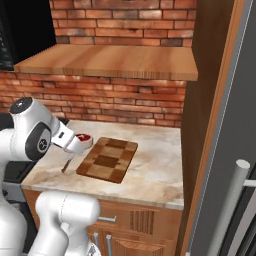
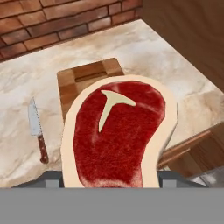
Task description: Retrieve the steak from the fridge and place it on the cutting board.
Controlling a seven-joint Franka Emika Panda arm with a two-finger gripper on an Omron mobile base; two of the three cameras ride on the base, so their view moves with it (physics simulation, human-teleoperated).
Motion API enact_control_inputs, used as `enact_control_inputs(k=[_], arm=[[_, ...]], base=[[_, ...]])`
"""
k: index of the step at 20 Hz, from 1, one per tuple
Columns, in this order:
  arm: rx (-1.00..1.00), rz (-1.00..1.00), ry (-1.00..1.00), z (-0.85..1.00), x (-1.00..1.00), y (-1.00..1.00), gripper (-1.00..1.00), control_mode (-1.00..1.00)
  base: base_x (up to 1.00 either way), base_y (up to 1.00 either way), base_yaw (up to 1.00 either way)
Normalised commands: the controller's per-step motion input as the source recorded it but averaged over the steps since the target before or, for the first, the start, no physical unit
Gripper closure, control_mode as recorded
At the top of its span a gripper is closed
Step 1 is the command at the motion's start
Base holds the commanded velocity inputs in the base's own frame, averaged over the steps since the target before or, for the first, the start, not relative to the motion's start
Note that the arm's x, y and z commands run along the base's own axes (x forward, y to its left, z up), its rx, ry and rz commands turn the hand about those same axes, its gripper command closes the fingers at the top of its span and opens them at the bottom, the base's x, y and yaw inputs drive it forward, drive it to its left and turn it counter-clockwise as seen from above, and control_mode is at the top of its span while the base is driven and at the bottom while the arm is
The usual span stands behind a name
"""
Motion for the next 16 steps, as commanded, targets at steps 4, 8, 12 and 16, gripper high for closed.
enact_control_inputs(k=[4, 8, 12, 16], arm=[[0.0, 0.0, 0.0, -0.46, 0.55, -0.38, 1.0, -1.0], [0.0, 0.0, 0.06, -0.62, 0.62, -0.38, 1.0, -1.0], [0.0, 0.0, 0.03, -0.6, 0.57, -0.19, 1.0, -1.0], [0.0, 0.0, 0.02, -0.5, 0.55, 0.0, 1.0, -1.0]], base=[[0.0, 0.0, 0.0], [0.0, 0.0, 0.0], [0.0, 0.0, 0.0], [0.0, 0.0, 0.0]])
